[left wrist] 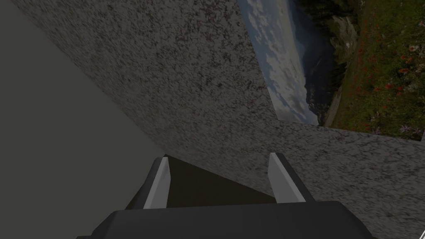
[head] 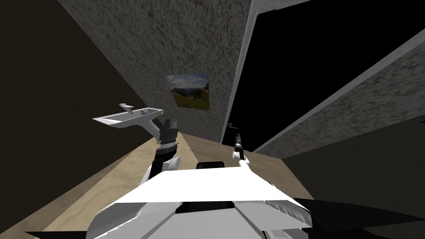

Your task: Pull the door open

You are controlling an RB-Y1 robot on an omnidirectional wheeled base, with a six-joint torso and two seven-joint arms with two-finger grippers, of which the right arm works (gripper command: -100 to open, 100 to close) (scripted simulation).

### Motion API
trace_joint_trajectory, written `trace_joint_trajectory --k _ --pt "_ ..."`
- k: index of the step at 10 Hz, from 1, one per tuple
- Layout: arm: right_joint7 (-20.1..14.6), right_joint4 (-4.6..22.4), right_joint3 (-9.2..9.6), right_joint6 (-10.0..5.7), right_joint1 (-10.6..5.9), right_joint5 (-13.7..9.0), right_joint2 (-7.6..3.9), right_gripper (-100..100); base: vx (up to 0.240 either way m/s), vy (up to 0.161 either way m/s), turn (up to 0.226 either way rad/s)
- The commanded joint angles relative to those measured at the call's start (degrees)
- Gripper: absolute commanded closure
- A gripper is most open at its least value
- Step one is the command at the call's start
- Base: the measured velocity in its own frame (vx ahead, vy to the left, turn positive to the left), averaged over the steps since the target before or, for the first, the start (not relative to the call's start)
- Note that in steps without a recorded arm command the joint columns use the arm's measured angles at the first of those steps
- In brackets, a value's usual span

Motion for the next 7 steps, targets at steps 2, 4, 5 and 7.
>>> trace_joint_trajectory --k 2,4,5,7 --pt "-0.33 3.93 -0.82 -0.83 -1.42 -0.12 0.11 -100 0.048 -0.066 0.168" --pt "-0.49 6.75 -1.41 -1.38 -2.52 -0.21 0.19 -100 0.043 -0.055 0.143" --pt "-0.62 8.82 -1.84 -1.78 -3.33 -0.27 0.27 -100 0.044 -0.058 0.197" --pt "-0.84 12.51 -2.61 -2.50 -4.77 -0.39 0.43 -100 0.056 -0.086 0.243"
